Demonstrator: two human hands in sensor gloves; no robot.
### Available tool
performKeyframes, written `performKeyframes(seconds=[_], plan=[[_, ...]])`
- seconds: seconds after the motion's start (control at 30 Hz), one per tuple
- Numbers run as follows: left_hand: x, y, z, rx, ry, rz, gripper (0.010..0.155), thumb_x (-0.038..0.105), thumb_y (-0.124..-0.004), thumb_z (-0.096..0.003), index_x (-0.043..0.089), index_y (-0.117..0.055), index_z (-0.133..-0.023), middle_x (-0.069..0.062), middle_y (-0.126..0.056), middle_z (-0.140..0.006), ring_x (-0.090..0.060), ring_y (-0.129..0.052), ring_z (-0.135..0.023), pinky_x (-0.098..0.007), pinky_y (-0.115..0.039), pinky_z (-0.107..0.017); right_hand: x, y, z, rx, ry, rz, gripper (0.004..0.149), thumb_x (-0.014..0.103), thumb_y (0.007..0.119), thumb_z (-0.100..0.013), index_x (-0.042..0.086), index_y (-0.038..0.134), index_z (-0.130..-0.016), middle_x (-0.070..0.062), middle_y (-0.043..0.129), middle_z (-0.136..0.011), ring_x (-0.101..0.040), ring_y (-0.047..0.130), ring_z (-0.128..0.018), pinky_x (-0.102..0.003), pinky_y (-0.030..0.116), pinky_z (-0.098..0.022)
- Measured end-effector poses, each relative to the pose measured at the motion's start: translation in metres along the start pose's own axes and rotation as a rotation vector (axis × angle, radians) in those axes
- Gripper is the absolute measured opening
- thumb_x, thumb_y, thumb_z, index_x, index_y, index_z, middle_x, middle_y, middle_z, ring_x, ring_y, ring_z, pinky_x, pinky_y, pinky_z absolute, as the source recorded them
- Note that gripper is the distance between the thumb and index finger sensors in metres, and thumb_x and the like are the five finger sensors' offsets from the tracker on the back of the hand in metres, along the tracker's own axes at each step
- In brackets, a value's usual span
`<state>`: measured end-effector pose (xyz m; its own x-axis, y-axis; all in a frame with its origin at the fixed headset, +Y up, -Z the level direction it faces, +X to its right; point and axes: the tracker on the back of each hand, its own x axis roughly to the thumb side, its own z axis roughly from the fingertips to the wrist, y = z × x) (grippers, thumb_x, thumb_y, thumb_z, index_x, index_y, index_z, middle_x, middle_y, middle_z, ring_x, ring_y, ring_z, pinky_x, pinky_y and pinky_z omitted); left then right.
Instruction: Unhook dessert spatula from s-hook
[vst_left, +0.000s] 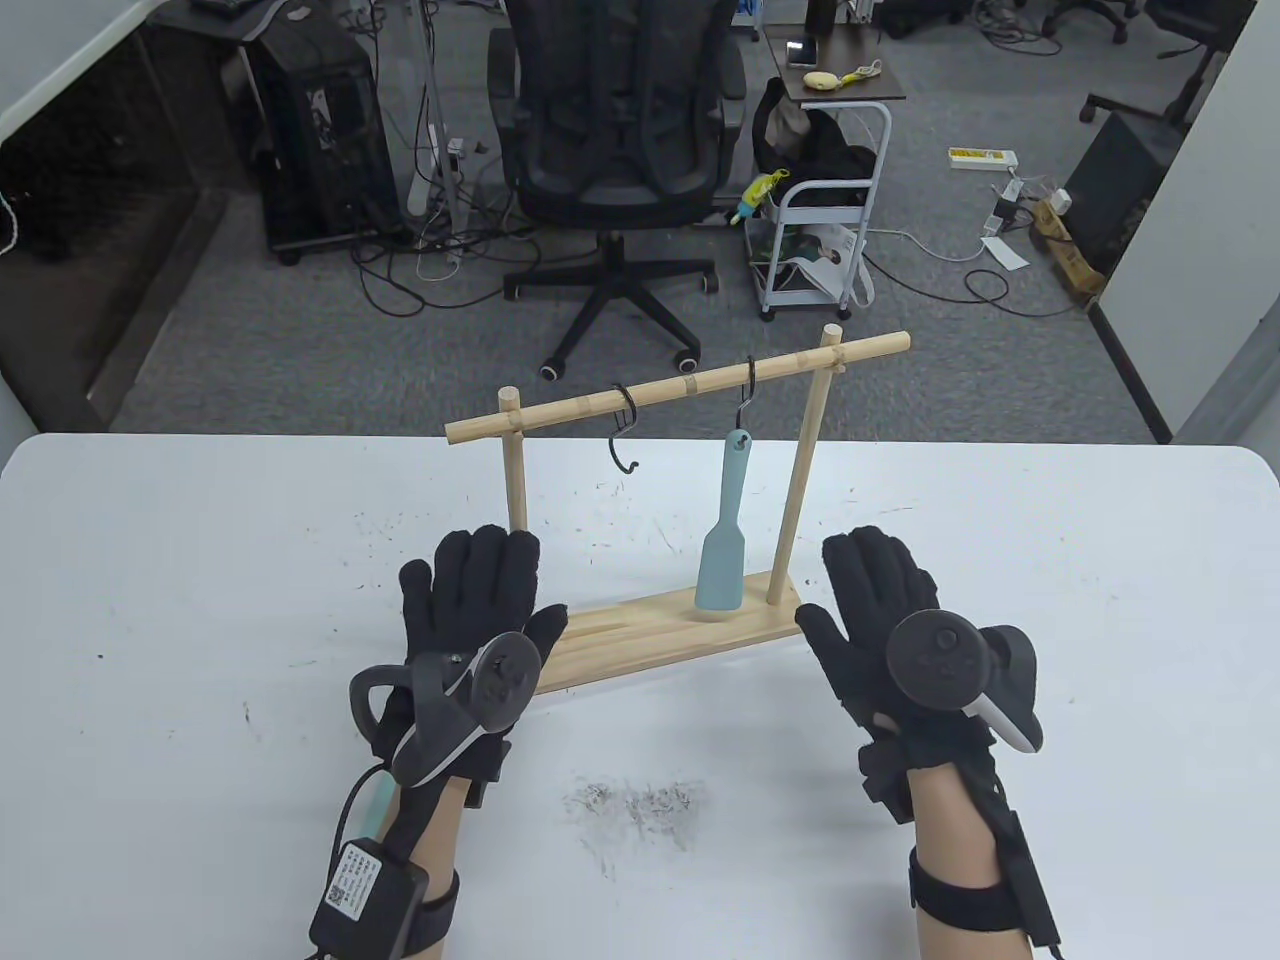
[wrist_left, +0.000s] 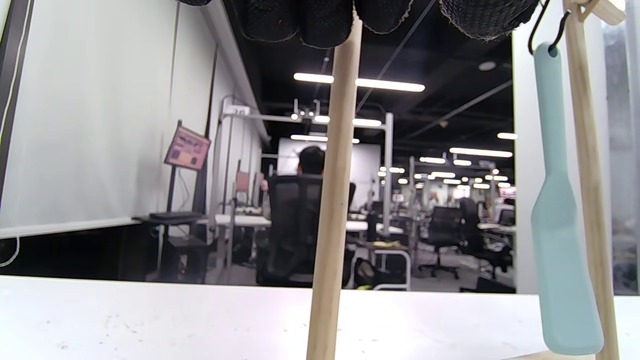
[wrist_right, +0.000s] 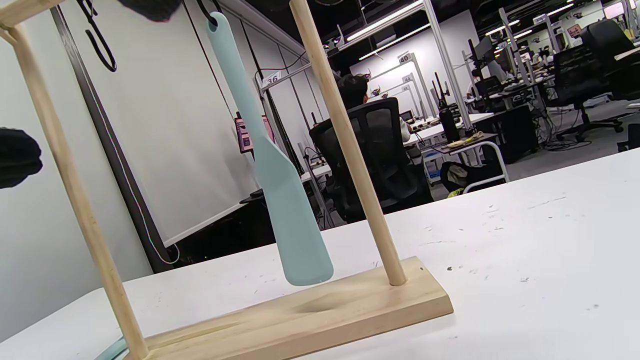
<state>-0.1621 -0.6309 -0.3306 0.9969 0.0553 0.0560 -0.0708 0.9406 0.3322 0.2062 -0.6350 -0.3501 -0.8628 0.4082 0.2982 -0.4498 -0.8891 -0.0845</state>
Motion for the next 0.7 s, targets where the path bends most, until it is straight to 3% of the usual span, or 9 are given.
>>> performKeyframes(seconds=[0.47, 0.7], plan=[[0.001, 0.012, 0.005, 0.034, -0.027, 0.065, 0.074, 0.068, -0.062, -0.0552, 0.039, -0.045, -0.121, 0.002, -0.053, -0.130, -0.031, -0.053, -0.122, -0.061, -0.046, -0.088, 0.019, 0.001, 0.001, 0.014, -0.036, -0.082, 0.079, 0.057, 0.067, -0.054, 0.015, 0.039, -0.114, -0.020, 0.045, -0.118, -0.048, 0.049, -0.106, -0.061, 0.045, -0.074], [-0.001, 0.017, 0.007, 0.051, -0.025, 0.082, 0.074, 0.067, -0.062, -0.0552, 0.038, -0.045, -0.121, 0.001, -0.054, -0.130, -0.032, -0.054, -0.121, -0.061, -0.046, -0.088, 0.039, 0.001, -0.020, 0.061, -0.005, -0.103, 0.084, 0.057, 0.068, -0.054, 0.013, 0.027, -0.113, -0.019, 0.041, -0.118, -0.047, 0.047, -0.106, -0.060, 0.044, -0.074]])
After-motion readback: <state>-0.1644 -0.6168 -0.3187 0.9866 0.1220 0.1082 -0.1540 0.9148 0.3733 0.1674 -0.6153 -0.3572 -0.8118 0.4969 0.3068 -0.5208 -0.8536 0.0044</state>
